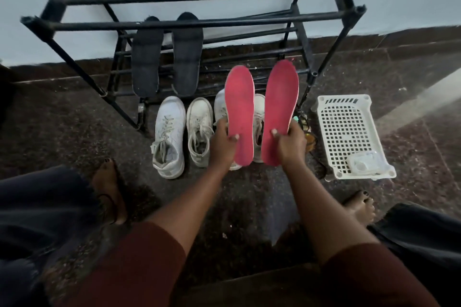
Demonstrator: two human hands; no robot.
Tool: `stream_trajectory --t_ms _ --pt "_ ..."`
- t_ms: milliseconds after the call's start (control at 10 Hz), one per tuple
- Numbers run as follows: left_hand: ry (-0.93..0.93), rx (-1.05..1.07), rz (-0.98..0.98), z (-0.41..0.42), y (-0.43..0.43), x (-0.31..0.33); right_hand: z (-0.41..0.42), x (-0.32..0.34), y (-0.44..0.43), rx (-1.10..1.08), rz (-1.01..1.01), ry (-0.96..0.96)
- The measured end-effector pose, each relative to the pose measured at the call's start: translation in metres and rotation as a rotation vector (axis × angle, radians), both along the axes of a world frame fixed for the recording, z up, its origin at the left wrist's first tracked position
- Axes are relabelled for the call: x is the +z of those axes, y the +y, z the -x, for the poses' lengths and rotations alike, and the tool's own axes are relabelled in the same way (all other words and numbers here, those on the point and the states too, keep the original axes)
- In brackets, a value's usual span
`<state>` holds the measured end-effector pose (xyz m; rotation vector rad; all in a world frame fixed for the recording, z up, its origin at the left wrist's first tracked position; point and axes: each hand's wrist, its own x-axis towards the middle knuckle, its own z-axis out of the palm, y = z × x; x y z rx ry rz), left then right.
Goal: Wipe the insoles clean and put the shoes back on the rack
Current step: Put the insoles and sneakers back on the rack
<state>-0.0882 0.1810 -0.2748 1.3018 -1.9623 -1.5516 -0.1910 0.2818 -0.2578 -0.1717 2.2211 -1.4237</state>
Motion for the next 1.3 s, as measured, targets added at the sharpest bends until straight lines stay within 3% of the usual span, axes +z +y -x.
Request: stream_trajectory --t_ms 200,300,400,500,700,800,900,1100,1200,1300 --pt "-0.037 0.012 0.064 0.072 -0.091 0.051 0.089 0.048 -0.082 0.084 0.039 0.075" --pt "-0.113 -0.049 0.130 0.105 -0.128 0.063 0.126 0.057 -0.123 0.129 -0.092 0.107" --pt "-0.218 -0.092 0.103 0.132 -0.155 0.070 0.152 0.059 -0.153 0.185 -0.305 0.197" --pt "-0.254 -0.132 0.059 0.148 -0.174 0.070 0.161 0.062 -0.169 0.259 -0.380 0.239" --pt "-0.326 -0.230 0.154 0.150 -0.190 0.061 0.163 0.058 -0.180 0.413 -0.615 0.491" --pt "-0.298 -0.261 0.244 0.138 -0.193 0.063 0.162 0.051 -0.182 0.397 -0.614 0.454" --pt "-0.234 -0.222 0.400 0.114 -0.182 0.068 0.151 0.043 -0.177 0.218 -0.540 0.388" --pt "-0.068 0.004 0.570 0.006 -0.106 0.035 0.048 0.008 -0.122 0.134 -0.329 0.580" --pt "-0.194 0.089 0.599 -0.056 -0.066 -0.004 -0.010 -0.029 -0.085 0.249 -0.341 0.511" --pt "-0.505 0.167 0.456 -0.101 -0.043 -0.038 -0.054 -0.064 -0.053 0.324 -0.379 0.299"
